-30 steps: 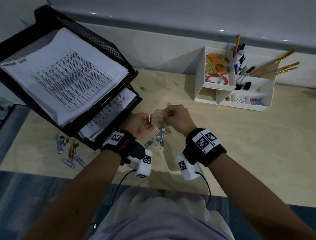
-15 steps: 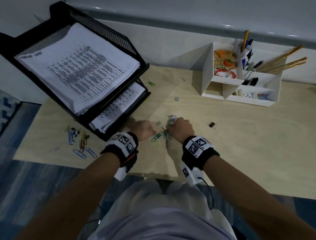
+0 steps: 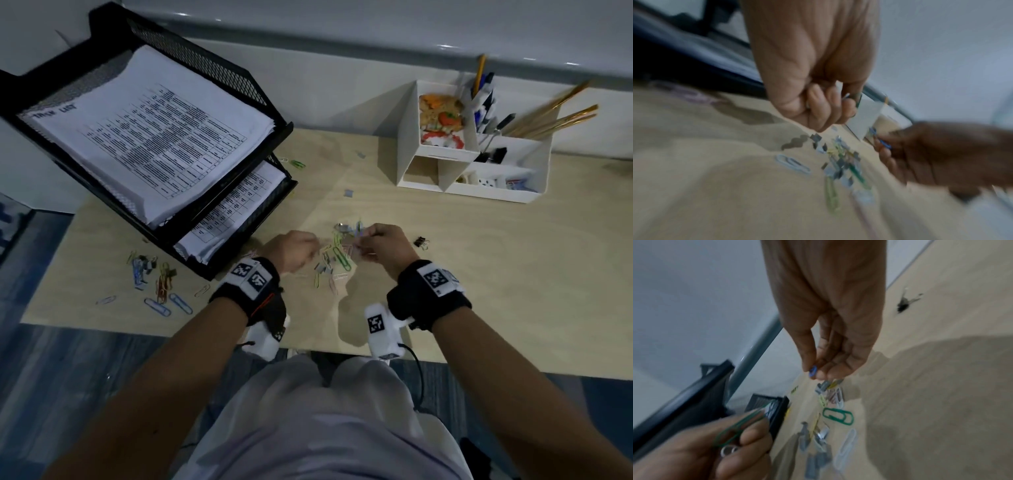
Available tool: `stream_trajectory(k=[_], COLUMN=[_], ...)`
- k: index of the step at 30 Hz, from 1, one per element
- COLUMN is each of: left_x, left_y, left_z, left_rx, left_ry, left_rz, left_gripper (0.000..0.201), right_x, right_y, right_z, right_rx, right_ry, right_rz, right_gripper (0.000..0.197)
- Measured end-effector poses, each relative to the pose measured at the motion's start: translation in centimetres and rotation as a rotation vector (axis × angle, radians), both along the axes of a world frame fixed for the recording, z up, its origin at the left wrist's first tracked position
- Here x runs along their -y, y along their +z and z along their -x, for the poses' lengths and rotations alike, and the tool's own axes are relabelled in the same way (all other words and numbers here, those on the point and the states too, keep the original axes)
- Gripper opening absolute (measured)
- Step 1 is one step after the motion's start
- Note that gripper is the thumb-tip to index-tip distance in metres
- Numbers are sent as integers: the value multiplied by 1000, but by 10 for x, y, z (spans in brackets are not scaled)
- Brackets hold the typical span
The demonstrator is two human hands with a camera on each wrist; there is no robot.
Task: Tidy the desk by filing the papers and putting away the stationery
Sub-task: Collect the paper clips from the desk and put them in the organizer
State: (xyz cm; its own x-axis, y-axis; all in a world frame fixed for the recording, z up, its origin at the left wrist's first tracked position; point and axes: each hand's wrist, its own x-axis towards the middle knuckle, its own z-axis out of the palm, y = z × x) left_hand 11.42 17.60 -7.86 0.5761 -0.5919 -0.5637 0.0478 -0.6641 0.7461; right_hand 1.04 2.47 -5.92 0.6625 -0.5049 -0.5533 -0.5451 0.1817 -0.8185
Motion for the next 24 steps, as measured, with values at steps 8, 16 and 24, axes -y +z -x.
stream_trajectory(k=[8, 16, 24], left_x=[1, 16, 37], left_y=[20, 1, 5], left_z=[-3, -7, 9], left_rx=[-617, -210, 542], left_ry=[576, 354, -277], left_rz=[625, 133, -299], left_gripper=[34, 41, 17], right_x=[1, -22, -37], right_y=[7, -10, -1], right_z=[15, -1, -8], right_rx=[146, -309, -333], right_ry=[-171, 330, 540], right_rz=[-533, 524, 789], right_gripper=[24, 24, 24])
